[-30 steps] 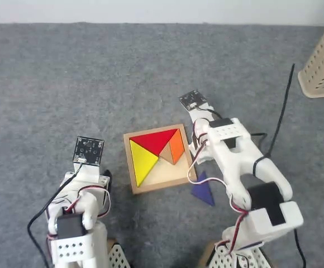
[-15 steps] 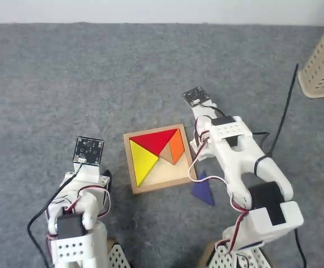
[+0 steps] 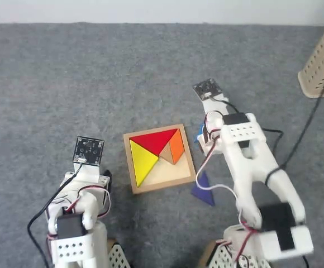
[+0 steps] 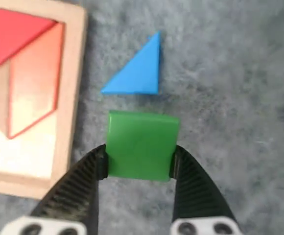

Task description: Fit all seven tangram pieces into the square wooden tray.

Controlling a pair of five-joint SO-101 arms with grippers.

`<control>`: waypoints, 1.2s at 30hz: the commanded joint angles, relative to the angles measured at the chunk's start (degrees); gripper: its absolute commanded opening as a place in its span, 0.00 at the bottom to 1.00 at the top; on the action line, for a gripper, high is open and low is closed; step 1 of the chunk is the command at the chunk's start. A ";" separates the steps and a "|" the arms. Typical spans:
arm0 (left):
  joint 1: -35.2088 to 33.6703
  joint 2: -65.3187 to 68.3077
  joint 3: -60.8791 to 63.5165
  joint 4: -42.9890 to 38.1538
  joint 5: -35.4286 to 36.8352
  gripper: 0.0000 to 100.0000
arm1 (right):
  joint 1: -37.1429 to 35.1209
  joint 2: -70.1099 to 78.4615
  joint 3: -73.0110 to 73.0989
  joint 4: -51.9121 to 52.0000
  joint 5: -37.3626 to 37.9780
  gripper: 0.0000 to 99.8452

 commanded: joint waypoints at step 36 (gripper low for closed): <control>0.00 -1.05 -0.66 0.35 -0.09 0.17 | -28.62 5.05 -2.11 -0.04 12.84 0.10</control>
